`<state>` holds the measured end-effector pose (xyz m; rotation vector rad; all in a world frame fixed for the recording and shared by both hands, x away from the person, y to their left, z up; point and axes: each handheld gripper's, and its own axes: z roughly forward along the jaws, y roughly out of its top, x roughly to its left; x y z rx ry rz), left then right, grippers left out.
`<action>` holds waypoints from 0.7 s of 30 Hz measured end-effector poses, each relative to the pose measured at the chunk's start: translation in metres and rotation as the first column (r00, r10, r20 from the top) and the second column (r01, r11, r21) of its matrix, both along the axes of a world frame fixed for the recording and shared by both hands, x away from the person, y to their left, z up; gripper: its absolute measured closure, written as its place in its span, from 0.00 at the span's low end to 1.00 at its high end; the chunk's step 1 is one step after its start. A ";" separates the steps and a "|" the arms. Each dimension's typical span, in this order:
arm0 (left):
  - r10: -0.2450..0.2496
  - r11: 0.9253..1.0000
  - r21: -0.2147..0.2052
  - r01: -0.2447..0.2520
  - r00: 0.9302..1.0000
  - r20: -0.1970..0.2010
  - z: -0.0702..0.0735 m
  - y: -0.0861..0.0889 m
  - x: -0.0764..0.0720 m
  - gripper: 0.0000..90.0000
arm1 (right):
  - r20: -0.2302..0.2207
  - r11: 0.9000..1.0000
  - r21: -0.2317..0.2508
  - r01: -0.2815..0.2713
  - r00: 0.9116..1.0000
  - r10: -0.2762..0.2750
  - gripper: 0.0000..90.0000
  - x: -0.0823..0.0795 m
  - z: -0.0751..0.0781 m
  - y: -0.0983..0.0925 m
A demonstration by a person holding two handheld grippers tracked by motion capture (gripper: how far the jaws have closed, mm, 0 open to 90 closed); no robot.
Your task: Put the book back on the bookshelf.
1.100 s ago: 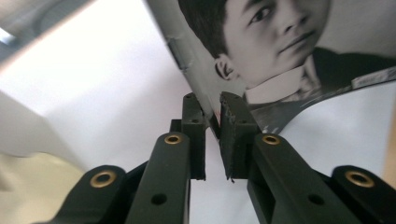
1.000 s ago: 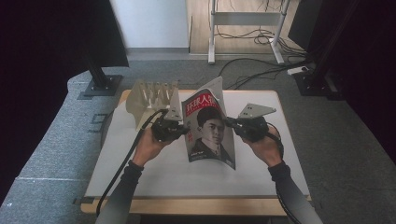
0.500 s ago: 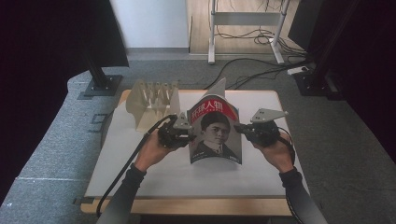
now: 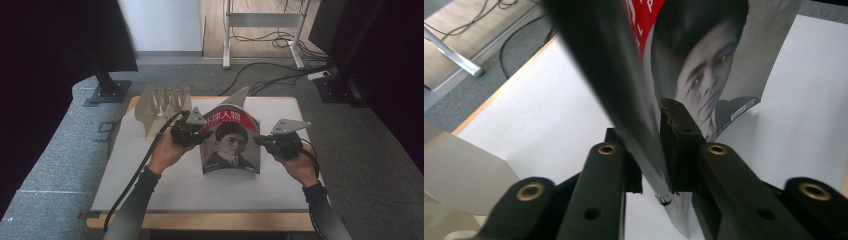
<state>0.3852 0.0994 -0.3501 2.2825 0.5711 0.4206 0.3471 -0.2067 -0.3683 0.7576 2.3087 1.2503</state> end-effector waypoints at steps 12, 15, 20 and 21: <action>-0.051 0.999 -0.015 0.051 0.999 -0.011 0.003 0.010 0.001 0.97 | 0.005 0.997 0.017 0.072 0.997 -0.072 0.82 0.006 -0.017 -0.021; -0.048 0.999 -0.025 0.047 0.999 -0.012 0.004 0.014 0.001 0.97 | -0.001 0.996 0.020 0.086 0.996 -0.086 0.71 0.007 -0.024 -0.026; -0.022 0.999 -0.036 0.021 0.999 -0.028 0.005 0.024 0.002 0.96 | -0.020 0.995 0.003 0.105 0.994 -0.105 0.52 0.007 -0.041 -0.032; -0.014 0.999 -0.041 0.012 0.999 -0.033 0.006 0.027 0.003 0.97 | -0.033 0.994 -0.003 0.105 0.994 -0.105 0.50 0.008 -0.045 -0.032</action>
